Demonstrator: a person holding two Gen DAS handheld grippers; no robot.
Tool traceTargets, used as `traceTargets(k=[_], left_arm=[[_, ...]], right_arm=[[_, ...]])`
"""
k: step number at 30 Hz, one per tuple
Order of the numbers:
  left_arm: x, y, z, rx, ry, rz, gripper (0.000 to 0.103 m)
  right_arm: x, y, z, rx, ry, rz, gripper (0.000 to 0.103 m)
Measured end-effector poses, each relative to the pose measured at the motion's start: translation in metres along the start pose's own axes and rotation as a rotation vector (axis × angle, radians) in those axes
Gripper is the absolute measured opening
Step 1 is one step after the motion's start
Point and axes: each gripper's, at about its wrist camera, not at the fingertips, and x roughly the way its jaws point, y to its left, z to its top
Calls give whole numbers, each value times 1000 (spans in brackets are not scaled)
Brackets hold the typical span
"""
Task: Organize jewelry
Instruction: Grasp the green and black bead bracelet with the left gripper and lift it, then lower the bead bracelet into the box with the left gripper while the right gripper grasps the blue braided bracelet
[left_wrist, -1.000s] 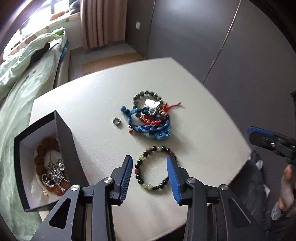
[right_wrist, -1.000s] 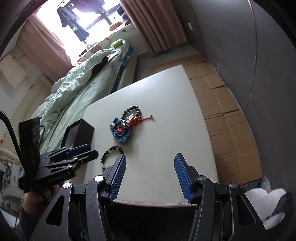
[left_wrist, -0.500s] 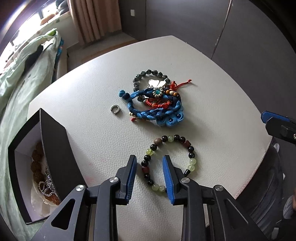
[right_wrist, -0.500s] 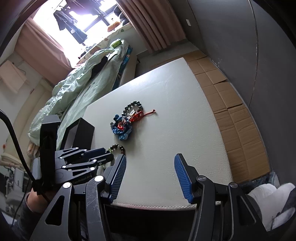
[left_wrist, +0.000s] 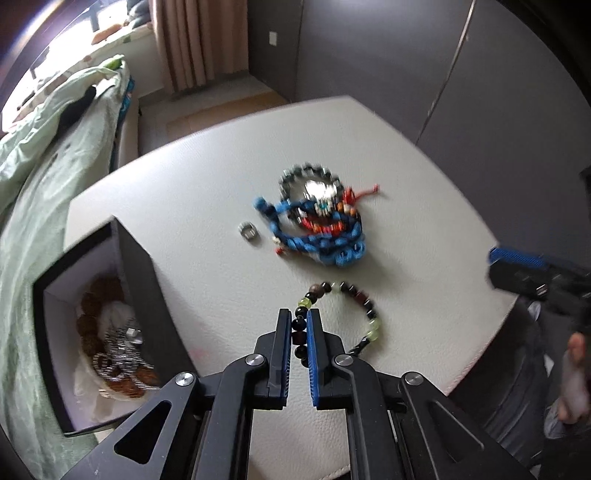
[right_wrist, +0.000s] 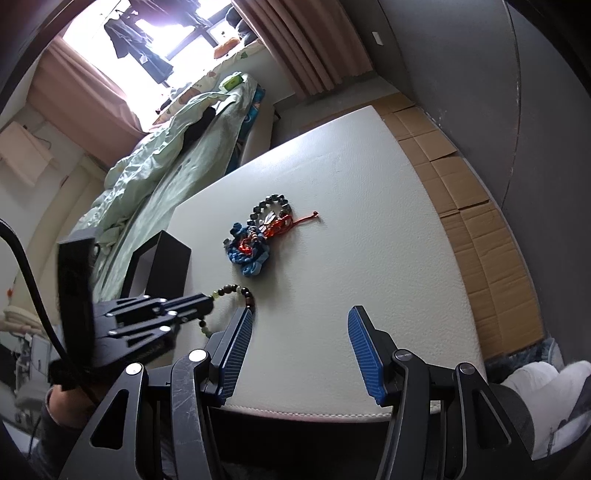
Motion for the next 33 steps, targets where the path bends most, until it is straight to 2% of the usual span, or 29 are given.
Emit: traceTargets(k=[12,24,28,30,32,33], left_arm=[[-60,19,19,-56,-144,-21,8],[-85,48,22,-107,-210,-29,8],[-90,56,22,-115,-220,-28,8],[-92,60,21,-123,-225,-26,8],[-94,65,20,-134,-230,-22,8],[-96,67,19,-139,-234,-20,8]], right_arm=[[26,13,10,6,27,79,55],[74,26,37,10,73,129,55],[94,26,48,9,91,115,55],[98,27,51,2,93,112,46],[100,28,53,-5,101,121,15],[100,29,53,-8,103,121,15]])
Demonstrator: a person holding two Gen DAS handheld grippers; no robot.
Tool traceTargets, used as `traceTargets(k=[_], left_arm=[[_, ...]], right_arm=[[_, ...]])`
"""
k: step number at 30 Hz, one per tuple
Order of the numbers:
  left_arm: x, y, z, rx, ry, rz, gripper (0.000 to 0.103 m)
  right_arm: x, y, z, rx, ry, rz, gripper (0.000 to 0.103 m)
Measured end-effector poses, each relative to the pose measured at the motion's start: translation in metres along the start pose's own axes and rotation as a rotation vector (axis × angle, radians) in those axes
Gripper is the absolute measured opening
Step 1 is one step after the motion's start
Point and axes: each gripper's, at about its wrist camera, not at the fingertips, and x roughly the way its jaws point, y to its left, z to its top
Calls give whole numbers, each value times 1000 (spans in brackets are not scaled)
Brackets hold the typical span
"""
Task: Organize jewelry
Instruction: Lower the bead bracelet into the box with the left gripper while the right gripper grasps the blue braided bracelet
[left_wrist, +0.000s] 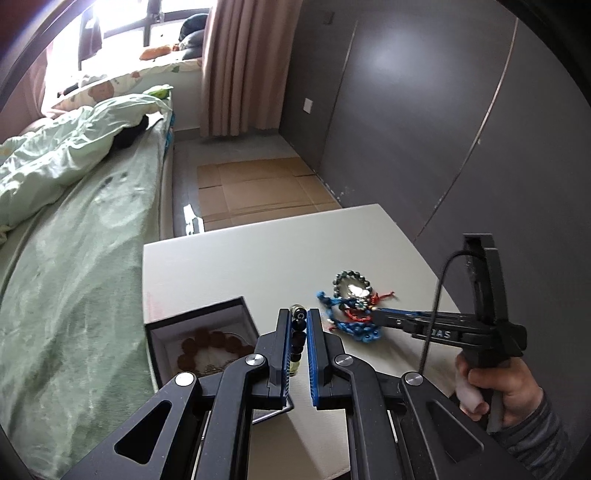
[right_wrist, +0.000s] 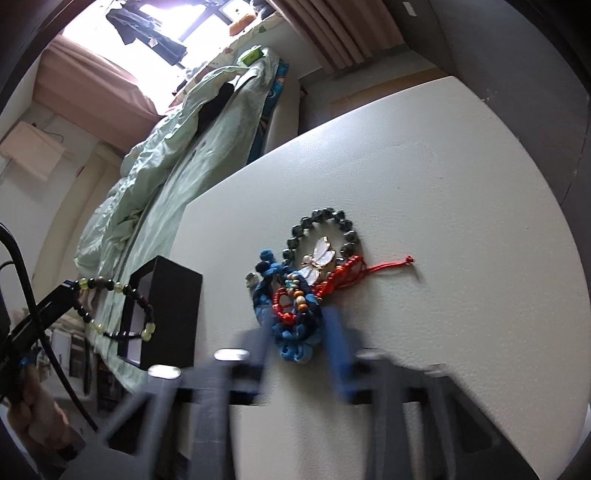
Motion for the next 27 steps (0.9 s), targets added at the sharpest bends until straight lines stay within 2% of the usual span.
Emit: traceTargets(k=[17,22,24,26,27], left_arm=[[-24,43,-10,-101,-43,43,8],[-21,62,-17,-161,-38,27,9],[-18,69,-18,-196,-12,-4,10],[-15,76,-20,-227,12,-15,22],[-16,79,-22,-238,9,-10,42]], right_arm=[[-51,63,3,-150,-80,26,13],[-63,83,4,-181,-102,39,13],[-66,92,5,-192,-107,52,13],[-69,102,5,-205,-113,62,13],[-69,107,6,-211,-113,66,13]])
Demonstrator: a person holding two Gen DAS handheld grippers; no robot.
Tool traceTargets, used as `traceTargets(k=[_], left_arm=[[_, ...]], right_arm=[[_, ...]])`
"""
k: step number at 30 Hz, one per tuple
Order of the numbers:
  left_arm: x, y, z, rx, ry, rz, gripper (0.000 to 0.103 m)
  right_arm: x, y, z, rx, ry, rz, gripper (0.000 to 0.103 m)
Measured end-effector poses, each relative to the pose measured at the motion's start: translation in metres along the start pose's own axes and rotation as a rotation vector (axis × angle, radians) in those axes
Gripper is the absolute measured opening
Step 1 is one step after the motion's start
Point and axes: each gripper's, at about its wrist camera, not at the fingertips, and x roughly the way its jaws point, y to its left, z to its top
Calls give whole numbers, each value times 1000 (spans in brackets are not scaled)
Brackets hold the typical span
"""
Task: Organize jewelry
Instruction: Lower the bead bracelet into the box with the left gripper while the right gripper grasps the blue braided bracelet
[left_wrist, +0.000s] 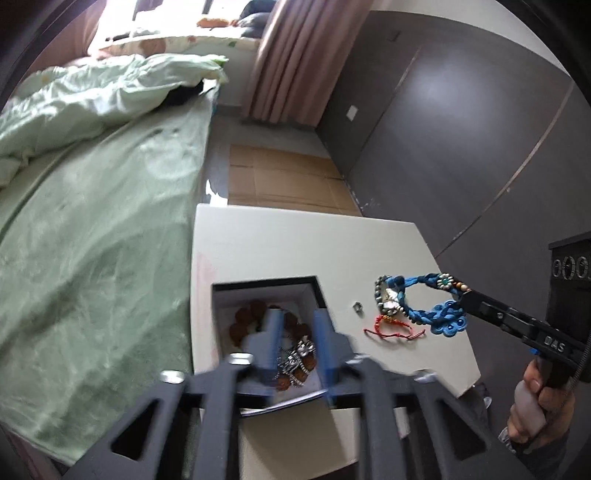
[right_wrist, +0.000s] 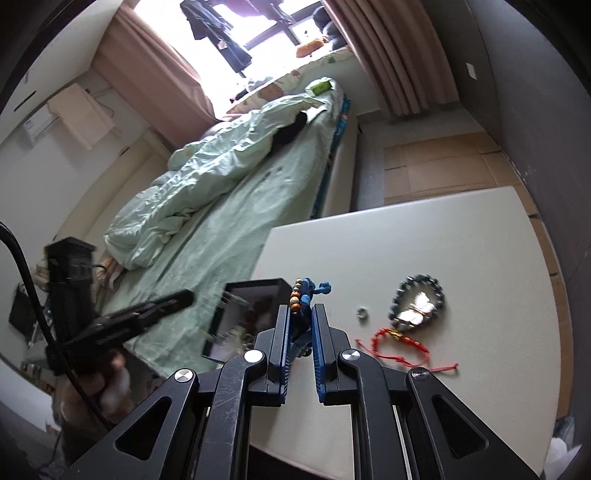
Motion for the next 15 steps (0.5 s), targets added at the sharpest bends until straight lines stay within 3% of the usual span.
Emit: traceTargets(k=[1,2,15], left_arm=[[-4,3,-1,-8,-18,1,57],[-7,5,-3,-14,-33,-1,60],[-40,36,-16,-52,-75,43,60]], right_arm=[[1,6,1,-8,1,6,13],[3,11,2,-14,4,13,13],[47,60,0,-47,68,95,13]])
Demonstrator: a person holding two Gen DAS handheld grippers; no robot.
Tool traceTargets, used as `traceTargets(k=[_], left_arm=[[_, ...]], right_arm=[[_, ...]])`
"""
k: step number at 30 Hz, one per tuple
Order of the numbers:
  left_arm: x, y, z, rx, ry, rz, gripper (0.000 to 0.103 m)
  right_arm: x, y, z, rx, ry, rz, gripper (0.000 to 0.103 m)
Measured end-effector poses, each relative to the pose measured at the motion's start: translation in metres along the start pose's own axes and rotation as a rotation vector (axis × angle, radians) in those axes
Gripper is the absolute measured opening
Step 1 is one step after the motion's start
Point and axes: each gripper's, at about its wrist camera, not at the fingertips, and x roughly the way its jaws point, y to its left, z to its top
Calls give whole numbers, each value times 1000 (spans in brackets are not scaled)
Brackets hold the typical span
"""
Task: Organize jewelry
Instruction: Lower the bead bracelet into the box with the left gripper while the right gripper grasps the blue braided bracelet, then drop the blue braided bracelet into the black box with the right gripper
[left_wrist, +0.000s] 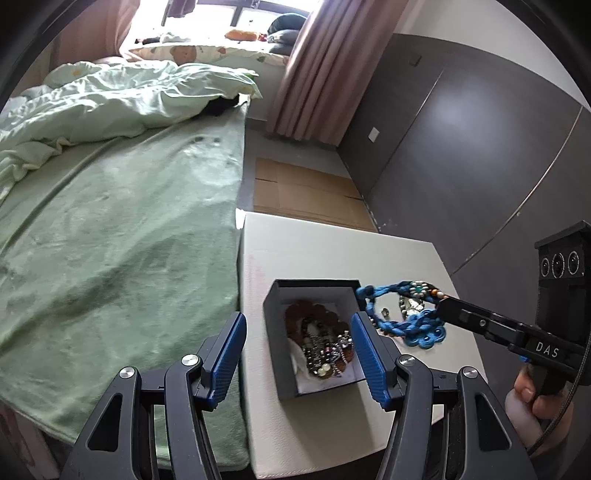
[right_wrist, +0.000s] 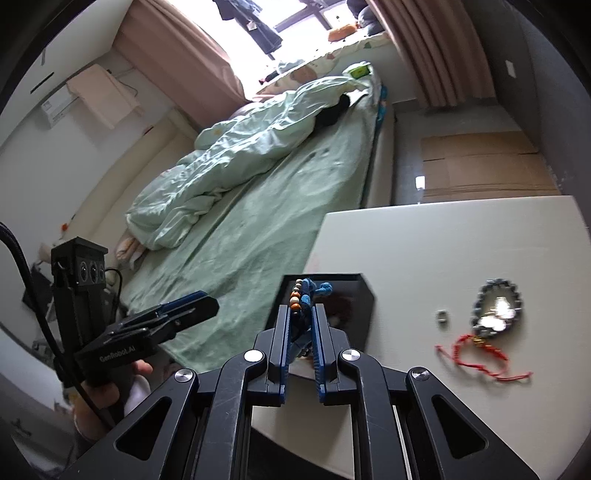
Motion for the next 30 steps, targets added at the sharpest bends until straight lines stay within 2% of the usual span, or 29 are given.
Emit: traceTargets(k=[1,3,4,5,7,9,19,30], left_arm=[[-2,1,0,0,-2,3,60],[-3,3,0,-1,-5,0,60],[-4,3,-1,0,-4,-7,61],[-5,2,-1,3,-5,-9,63],[-7,-2,-2,13,-13,-14,72],[-7,-8,-3,23,-22,-24,76],[10,-45,-3,79,1,-65,76],[37,-98,-5,175,45,-81,76]], right_arm=[[4,4,0,-4,6,11,13],[13,10,0,-9,31,13,23],[19,11,1,-3,57,7,48],[24,9,0,14,80,-6,67],[19,6,-3,18,60,-36,69],[12,1,-4,24,54,-48,69],[-45,-46,-13,91,-9,-154,69],[-73,-87,-30,144,-22,-210,69]])
